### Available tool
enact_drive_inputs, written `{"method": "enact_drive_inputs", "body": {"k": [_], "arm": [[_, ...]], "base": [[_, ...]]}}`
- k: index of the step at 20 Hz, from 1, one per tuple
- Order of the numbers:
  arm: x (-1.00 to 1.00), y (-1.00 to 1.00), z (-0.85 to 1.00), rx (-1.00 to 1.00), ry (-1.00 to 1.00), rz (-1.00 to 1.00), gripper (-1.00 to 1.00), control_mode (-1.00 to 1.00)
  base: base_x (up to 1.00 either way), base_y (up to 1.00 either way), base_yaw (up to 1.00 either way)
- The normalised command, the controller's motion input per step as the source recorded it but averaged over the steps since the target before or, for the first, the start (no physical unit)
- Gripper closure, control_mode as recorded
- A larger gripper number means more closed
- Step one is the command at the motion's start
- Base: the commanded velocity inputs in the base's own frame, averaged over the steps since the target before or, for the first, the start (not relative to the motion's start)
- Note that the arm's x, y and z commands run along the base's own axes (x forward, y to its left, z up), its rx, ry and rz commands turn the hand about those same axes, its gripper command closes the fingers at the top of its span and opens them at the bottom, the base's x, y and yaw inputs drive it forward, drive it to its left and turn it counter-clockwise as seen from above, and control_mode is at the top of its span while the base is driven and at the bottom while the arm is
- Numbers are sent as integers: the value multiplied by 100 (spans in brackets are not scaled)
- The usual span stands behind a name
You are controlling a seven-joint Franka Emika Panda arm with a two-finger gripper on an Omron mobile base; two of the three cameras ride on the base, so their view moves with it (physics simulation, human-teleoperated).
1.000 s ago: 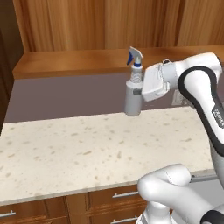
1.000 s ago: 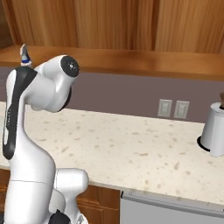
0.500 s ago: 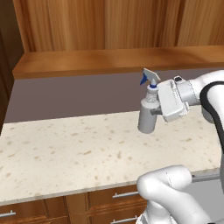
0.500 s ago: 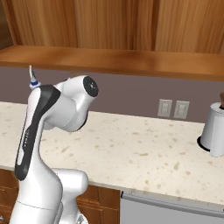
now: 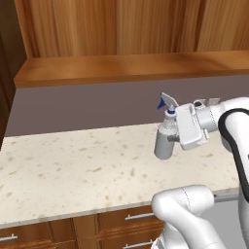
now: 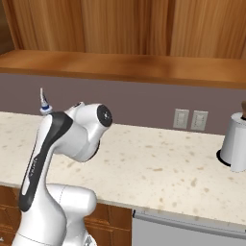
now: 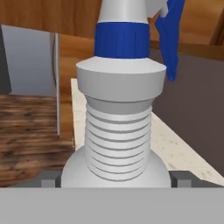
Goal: Move the cutting board and knife to the sink. Then move spray from the cabinet to the counter.
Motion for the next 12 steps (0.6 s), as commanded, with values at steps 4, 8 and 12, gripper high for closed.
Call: {"method": "enact_drive_inputs", "body": {"k": [4, 8, 12], "arm": [[49, -8, -44, 0, 0, 2, 100, -100], [50, -5, -50, 0, 0, 3, 100, -100], [52, -7, -55, 0, 0, 6, 100, -100]], "base": [[0, 0, 0], [0, 0, 0], [0, 0, 0]]}}
